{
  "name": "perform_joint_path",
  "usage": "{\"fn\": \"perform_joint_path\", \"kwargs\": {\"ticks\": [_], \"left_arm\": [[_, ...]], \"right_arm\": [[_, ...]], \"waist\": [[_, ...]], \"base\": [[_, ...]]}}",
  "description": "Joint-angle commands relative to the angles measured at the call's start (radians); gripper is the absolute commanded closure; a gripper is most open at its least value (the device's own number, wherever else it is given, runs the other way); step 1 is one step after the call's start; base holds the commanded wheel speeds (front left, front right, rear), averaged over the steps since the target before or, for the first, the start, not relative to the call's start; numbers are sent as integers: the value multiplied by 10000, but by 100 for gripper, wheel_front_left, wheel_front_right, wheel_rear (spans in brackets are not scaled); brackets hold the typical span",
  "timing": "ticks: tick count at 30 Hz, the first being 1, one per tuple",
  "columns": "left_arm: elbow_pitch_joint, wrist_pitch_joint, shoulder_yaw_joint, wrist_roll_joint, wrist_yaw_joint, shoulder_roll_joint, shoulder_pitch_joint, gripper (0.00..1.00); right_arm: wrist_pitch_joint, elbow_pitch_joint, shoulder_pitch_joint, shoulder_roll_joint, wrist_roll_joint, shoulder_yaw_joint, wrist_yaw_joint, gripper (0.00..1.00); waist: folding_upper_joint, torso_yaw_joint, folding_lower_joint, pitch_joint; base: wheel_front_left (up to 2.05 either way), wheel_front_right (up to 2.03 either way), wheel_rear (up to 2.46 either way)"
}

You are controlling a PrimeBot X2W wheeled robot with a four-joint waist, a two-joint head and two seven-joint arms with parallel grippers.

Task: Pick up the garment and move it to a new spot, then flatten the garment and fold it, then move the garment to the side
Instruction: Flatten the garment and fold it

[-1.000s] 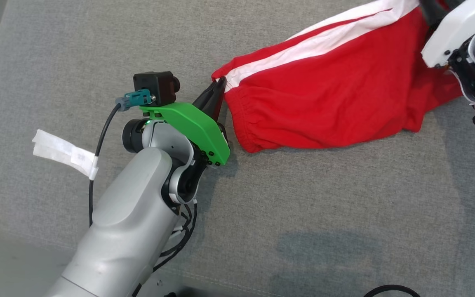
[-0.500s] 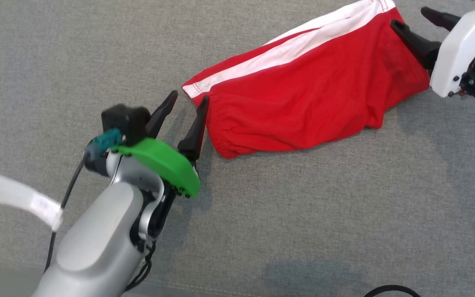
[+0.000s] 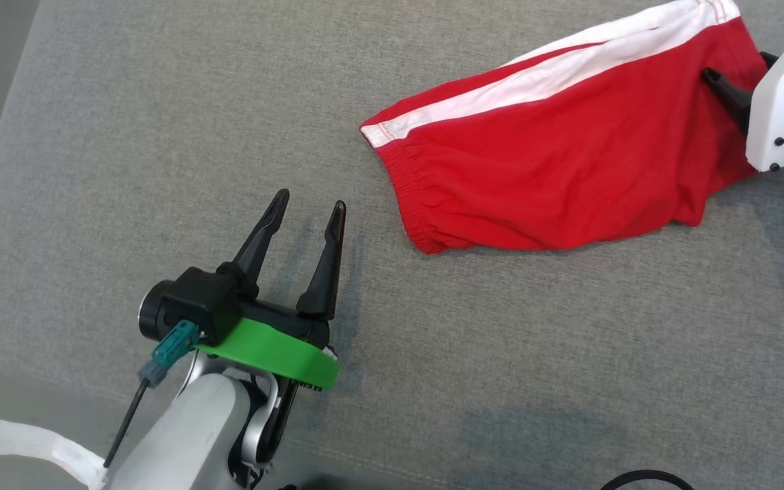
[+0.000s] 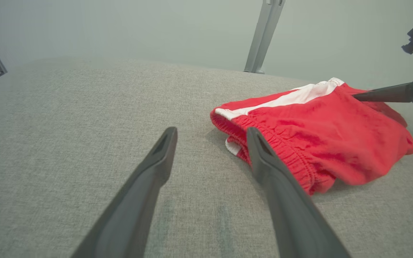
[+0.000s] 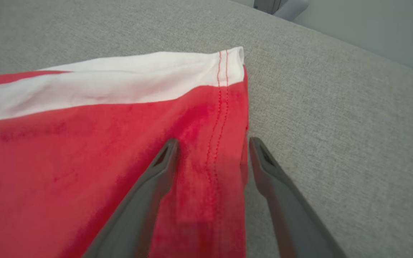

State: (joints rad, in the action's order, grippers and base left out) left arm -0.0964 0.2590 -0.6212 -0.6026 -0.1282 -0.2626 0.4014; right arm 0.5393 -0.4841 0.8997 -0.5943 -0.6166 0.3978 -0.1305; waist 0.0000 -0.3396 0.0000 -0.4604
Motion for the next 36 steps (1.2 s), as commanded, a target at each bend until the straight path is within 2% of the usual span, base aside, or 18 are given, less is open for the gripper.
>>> {"fn": "perform_joint_path", "kwargs": {"ticks": [1,6,9,12,19,22,23,24,25,31,36], "left_arm": [[32,58,210,311,121,100,-204,0],[-70,64,1234,950,747,791,-845,0],[-204,64,1578,1202,974,1058,-1081,0],[-311,65,2107,1477,1298,1454,-1346,0],[-525,67,2746,2061,1937,1930,-1662,0],[-568,65,2894,2177,2078,2030,-1633,0],[-595,62,2949,2210,2111,2040,-1621,0],[-616,61,3008,2234,2151,2051,-1610,0],[-651,59,3067,2268,2167,2062,-1605,0],[-874,60,3352,2418,2303,2105,-1659,0],[-1005,60,3533,2537,2390,2107,-1904,0]], "right_arm": [[79,-70,-10,-27,160,-96,-1,0],[211,-295,48,-83,810,-579,-1,0],[257,-310,41,-112,1054,-682,1,0],[220,-192,76,62,1178,-1060,-1,0],[1433,-360,-311,165,1552,-1644,8,0],[1960,-296,-530,502,1291,-1741,-4,0],[2107,-260,-583,653,1150,-1797,-5,54],[2170,-188,-611,815,1029,-1857,-13,91],[2272,-127,-632,943,901,-1928,-16,100],[2667,251,-800,1051,422,-2610,4,100],[2968,580,-1128,1215,-4,-3551,4,100]], "waist": [[0,-387,0,-283],[0,-653,0,-405],[0,-708,0,-427],[0,-738,0,-430],[0,-774,0,-446],[0,-801,0,-486],[0,-794,0,-490],[0,-781,0,-487],[0,-756,0,-463],[0,-403,0,-62],[0,174,0,501]], "base": [[0,0,0],[0,0,0],[0,0,0],[0,0,0],[0,0,0],[0,0,0],[0,0,0],[0,0,0],[0,0,0],[0,0,0],[0,0,0]]}}
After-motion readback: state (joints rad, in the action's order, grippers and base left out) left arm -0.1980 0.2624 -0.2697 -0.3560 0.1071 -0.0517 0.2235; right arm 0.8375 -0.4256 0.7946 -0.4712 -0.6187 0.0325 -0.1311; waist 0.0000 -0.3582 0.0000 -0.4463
